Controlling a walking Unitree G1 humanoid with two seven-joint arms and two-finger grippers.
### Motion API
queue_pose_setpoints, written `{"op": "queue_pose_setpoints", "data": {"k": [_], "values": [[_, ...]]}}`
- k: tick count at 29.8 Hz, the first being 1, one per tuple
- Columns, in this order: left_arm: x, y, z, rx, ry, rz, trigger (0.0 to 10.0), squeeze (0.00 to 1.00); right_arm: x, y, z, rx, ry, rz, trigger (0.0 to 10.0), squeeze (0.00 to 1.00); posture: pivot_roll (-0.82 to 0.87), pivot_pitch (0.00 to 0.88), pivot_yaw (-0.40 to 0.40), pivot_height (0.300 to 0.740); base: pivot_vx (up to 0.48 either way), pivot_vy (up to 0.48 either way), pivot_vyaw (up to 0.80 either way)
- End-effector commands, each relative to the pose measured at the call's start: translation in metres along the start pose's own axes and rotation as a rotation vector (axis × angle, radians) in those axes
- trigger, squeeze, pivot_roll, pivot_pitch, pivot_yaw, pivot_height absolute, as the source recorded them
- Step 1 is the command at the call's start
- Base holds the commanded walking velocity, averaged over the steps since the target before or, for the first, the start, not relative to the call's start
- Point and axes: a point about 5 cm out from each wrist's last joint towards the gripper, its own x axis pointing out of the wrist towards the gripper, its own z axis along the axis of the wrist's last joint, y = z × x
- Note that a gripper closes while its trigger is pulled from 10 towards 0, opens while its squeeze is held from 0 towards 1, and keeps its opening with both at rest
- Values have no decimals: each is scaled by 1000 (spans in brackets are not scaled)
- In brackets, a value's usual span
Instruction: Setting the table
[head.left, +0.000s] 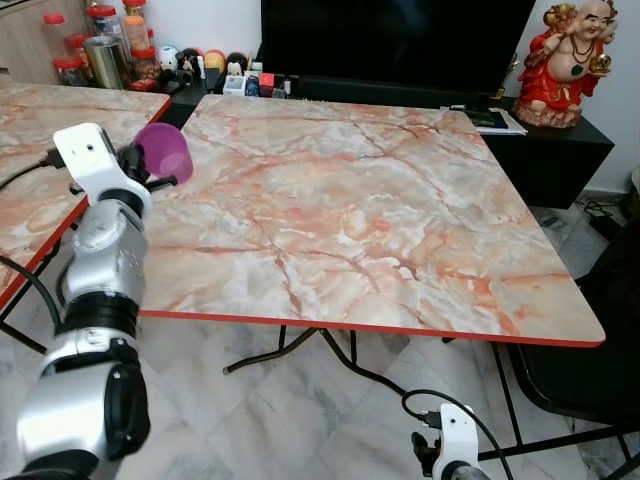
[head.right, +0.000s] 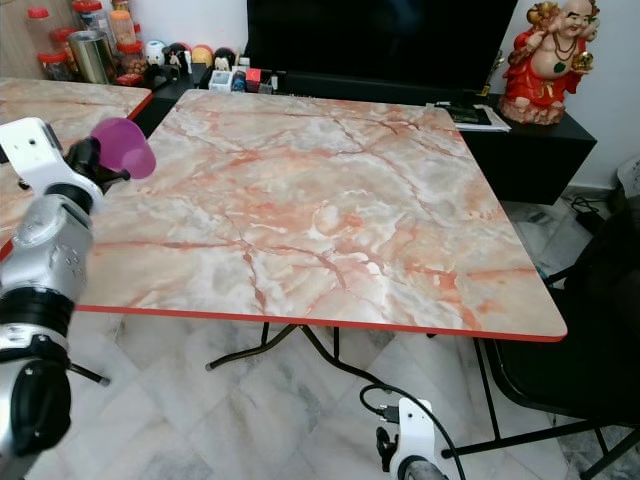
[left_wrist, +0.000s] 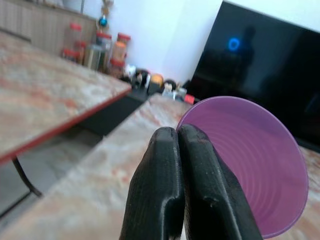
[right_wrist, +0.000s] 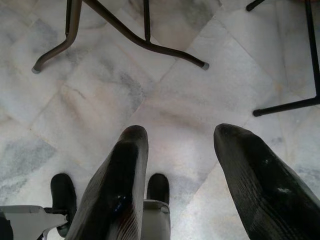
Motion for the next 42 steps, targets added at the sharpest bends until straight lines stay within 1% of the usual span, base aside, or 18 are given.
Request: {"op": "queue_pose_setpoints", "data": {"k": [1, 4, 6, 8, 11, 20, 26, 35, 42], "values": [[-2, -6, 1, -6, -32, -7, 10000, 0, 0, -3, 3, 4, -6, -12, 10000, 0, -52, 0, -76, 740, 0, 0, 0], [-10, -22, -10, -26, -59, -45, 10000, 0, 0, -2, 3, 3, -8, -11, 10000, 0, -52, 0, -74, 740, 0, 0, 0], [-10, -22, -11, -27, -60, -44, 10000, 0, 0, -2, 3, 3, -8, -11, 10000, 0, -52, 0, -74, 740, 0, 0, 0], [-11, -23, -11, -61, -74, -33, 10000, 0, 1, -2, 4, 6, -10, -12, 10000, 0, -57, 0, -72, 740, 0, 292, 0], [-11, -23, -10, -60, -81, -26, 10000, 0, 1, -1, 4, 9, -11, -13, 10000, 0, -55, 0, -73, 740, 0, 480, 0], [-10, -14, -2, -39, -115, -10, 10000, 0, 0, -2, 1, 15, -10, -16, 10000, 0, -56, 0, -71, 740, 0, 480, 0], [-10, -13, 0, -37, -122, -7, 10000, 0, 0, -2, 1, 15, -10, -16, 10000, 0, -54, 0, -69, 740, 0, 480, 0], [-9, -6, 10, -15, -163, 7, 10000, 0, 0, -1, 1, 8, -9, -9, 10000, 0, -45, 0, -65, 740, 0, 480, 0], [-10, -7, 12, -11, -172, 1, 10000, 0, 0, 1, 1, 2, -7, -5, 10000, 0, -43, 0, -56, 740, 0, 480, 0]]}}
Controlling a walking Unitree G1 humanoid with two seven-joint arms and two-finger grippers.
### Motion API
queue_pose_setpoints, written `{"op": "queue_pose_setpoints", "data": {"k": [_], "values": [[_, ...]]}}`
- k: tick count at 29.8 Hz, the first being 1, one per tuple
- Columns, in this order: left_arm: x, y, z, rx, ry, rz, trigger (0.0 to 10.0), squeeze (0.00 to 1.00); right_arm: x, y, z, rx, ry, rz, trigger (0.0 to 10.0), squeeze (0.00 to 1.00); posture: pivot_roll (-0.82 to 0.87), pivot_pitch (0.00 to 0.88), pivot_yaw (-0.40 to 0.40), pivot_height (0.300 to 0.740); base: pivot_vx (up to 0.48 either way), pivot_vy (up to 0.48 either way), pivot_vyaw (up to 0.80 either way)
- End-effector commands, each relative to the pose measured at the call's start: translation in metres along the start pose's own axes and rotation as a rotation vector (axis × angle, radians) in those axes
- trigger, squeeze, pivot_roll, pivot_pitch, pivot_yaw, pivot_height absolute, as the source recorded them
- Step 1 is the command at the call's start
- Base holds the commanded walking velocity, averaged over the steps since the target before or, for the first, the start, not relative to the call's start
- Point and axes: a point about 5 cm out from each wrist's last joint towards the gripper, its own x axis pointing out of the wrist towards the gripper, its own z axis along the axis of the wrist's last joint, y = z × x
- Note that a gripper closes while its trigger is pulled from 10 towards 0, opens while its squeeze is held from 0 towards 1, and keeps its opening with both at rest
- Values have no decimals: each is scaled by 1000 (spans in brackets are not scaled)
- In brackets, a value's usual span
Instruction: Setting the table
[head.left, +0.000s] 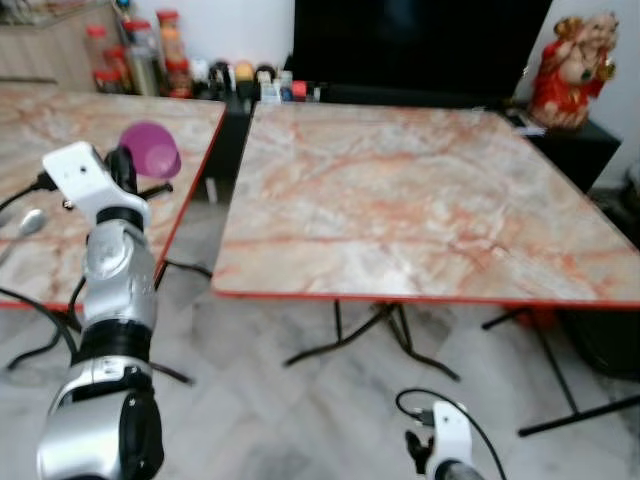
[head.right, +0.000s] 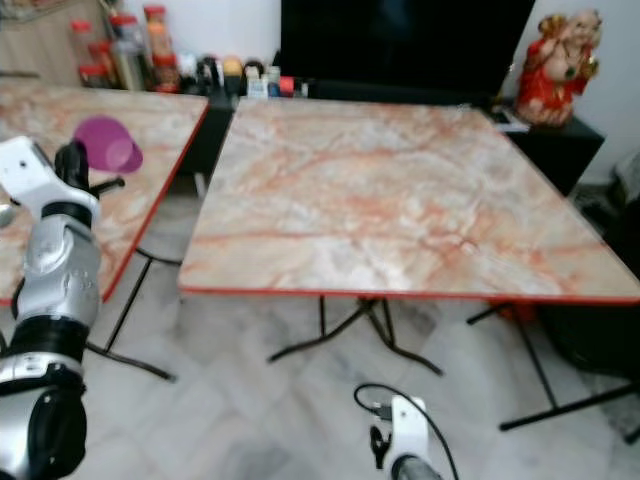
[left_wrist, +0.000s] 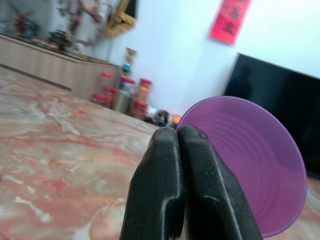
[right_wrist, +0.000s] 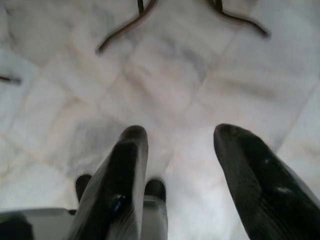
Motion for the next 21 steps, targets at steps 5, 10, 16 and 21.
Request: {"op": "queue_pose_setpoints", "data": {"k": [5, 10, 16, 21], "values": [[3, -1, 8, 18, -22, -9, 10000, 0, 1, 6, 3, 1, -15, 11, 10000, 0, -45, 0, -49, 740, 0, 480, 0], [3, -5, 5, 17, -15, -25, 10000, 0, 1, 7, 3, -3, -17, 12, 10000, 0, -42, 0, -43, 740, 0, 480, 0], [-3, -10, -2, 18, -1, -36, 10000, 0, 1, 9, 4, -6, -25, 17, 10000, 0, -40, 0, -41, 740, 0, 480, 0], [-6, -15, -5, 28, -1, -54, 10000, 0, 1, 10, 3, -10, -22, 19, 10000, 0, -34, 0, -42, 740, 0, 480, 0]]}}
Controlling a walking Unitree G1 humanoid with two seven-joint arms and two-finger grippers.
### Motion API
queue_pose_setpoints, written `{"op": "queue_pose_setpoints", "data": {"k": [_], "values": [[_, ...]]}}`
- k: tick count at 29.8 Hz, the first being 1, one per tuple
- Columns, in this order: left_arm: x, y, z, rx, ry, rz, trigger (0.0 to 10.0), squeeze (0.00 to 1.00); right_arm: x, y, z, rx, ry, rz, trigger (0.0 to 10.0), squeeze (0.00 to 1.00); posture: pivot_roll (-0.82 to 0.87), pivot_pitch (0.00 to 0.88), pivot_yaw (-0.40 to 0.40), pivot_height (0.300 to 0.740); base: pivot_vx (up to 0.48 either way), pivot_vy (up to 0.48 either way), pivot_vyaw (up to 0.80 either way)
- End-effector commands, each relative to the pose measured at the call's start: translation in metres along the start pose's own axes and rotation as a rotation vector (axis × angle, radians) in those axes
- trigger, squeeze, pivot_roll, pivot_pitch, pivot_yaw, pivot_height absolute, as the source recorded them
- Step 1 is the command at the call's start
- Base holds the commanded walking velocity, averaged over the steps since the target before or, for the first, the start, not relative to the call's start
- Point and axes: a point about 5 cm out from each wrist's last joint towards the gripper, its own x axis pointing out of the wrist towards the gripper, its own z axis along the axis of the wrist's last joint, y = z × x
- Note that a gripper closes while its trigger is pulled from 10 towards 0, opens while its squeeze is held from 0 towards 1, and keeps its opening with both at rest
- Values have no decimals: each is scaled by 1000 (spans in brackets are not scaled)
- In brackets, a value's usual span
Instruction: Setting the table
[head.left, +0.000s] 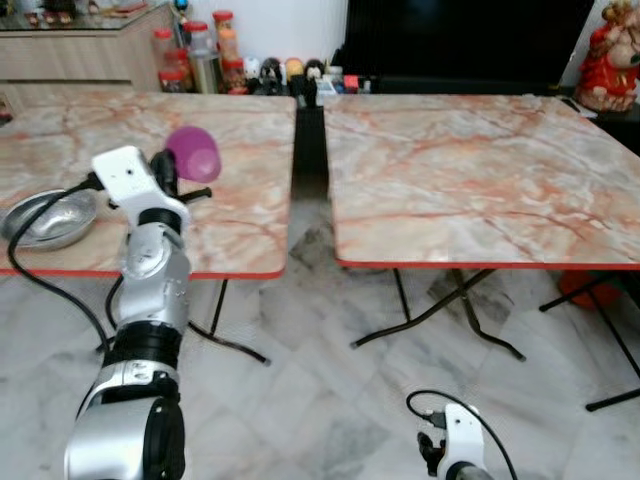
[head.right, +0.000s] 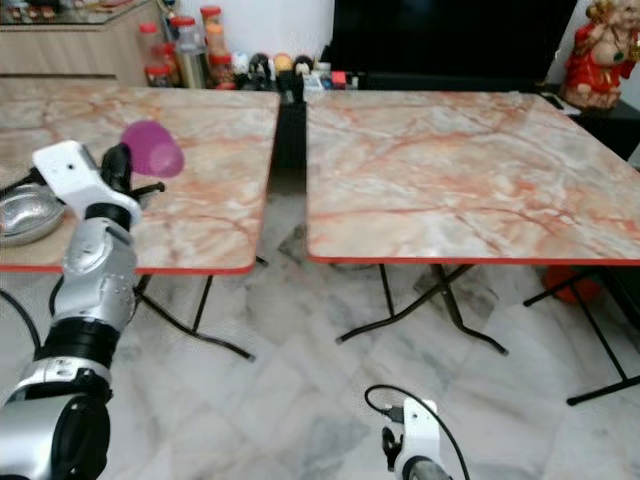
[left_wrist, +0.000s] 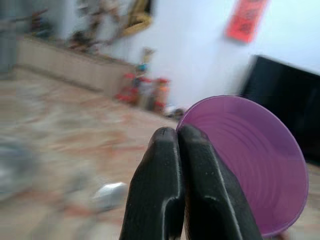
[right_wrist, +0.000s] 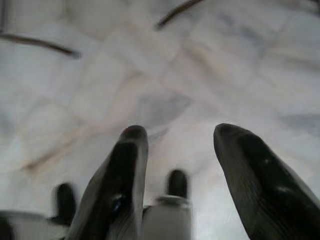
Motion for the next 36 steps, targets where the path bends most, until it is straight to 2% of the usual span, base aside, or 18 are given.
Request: {"op": "queue_pose_setpoints", "data": {"k": [1, 8, 25, 36], "values": [[4, -10, 10, 14, -47, -36, 10000, 0, 0, -3, 2, -14, -5, -7, 10000, 0, -33, 0, -42, 740, 0, 480, 0], [5, -11, 12, 18, -53, -38, 10000, 0, 0, -3, 1, -15, -4, -5, 10000, 0, -28, 0, -43, 740, 0, 480, 0], [9, 2, 24, 51, -83, 0, 10000, 0, 0, -1, -1, 8, -3, -8, 10000, 0, -17, 0, -45, 740, 0, 480, 0], [10, 2, 27, 57, -89, 6, 10000, 0, 0, 0, 0, 11, -5, -9, 10000, 0, -14, 0, -45, 740, 0, 480, 0]]}}
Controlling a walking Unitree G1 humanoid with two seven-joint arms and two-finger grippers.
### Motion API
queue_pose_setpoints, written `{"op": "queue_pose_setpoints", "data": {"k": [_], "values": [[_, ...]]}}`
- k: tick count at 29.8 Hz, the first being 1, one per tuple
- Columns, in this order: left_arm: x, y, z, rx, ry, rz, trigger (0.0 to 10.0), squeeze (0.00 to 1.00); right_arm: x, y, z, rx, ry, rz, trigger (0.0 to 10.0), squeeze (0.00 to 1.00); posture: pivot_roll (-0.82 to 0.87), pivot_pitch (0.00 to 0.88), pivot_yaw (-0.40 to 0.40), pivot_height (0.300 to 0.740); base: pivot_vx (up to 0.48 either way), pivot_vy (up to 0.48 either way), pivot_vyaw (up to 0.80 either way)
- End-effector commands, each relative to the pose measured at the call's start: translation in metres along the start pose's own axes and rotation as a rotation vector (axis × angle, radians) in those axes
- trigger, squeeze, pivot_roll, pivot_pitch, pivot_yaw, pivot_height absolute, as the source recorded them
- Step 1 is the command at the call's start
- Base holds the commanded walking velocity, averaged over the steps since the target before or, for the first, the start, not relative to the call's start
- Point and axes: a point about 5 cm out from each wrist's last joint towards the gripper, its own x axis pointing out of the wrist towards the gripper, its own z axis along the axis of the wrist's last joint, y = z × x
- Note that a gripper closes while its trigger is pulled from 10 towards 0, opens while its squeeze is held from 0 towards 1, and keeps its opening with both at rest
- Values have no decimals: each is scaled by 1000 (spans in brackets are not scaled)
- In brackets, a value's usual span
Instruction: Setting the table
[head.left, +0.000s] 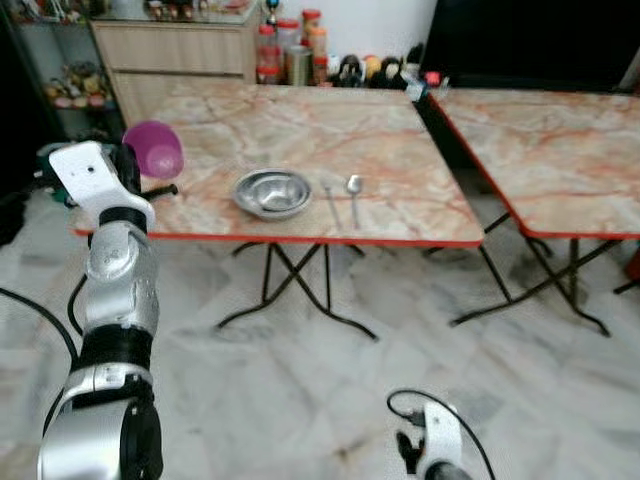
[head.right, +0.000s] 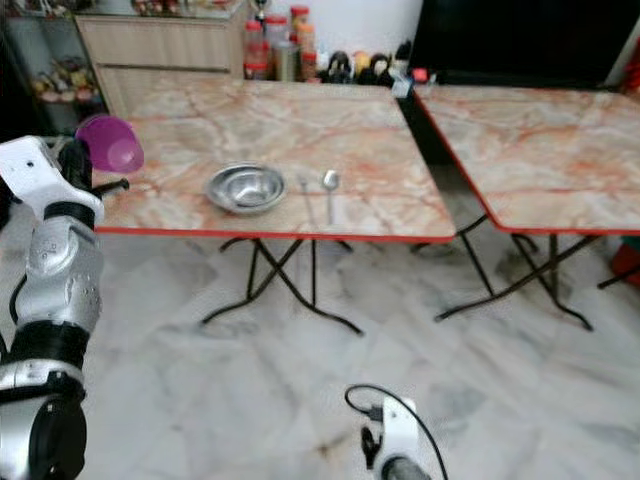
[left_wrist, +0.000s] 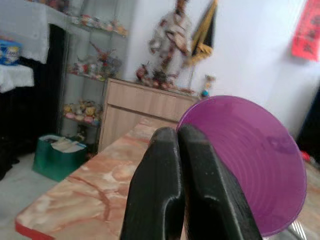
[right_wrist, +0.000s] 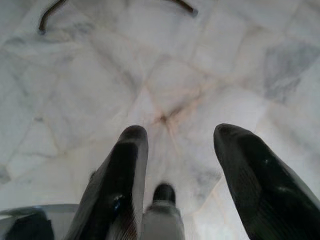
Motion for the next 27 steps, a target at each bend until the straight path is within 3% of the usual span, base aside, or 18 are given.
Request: {"op": "queue_pose_setpoints", "data": {"k": [1, 6, 15, 27], "values": [[3, 1, 8, 12, -27, 1, 10000, 0, 1, 2, 4, 10, -13, 5, 10000, 0, -14, 0, -45, 740, 0, 412, 0], [3, 1, 7, 43, -20, -2, 10000, 0, 1, 4, 5, 6, -15, 9, 10000, 0, -12, 0, -47, 740, 0, 0, 0], [2, 1, 6, 16, -15, 3, 10000, 0, 2, 4, 6, 3, -16, 13, 10000, 0, -12, 0, -47, 740, 0, 0, 0], [3, 0, 6, 16, -16, 4, 10000, 0, 2, 5, 5, -3, -14, 20, 10000, 0, -12, 0, -46, 740, 342, 0, 114]]}}
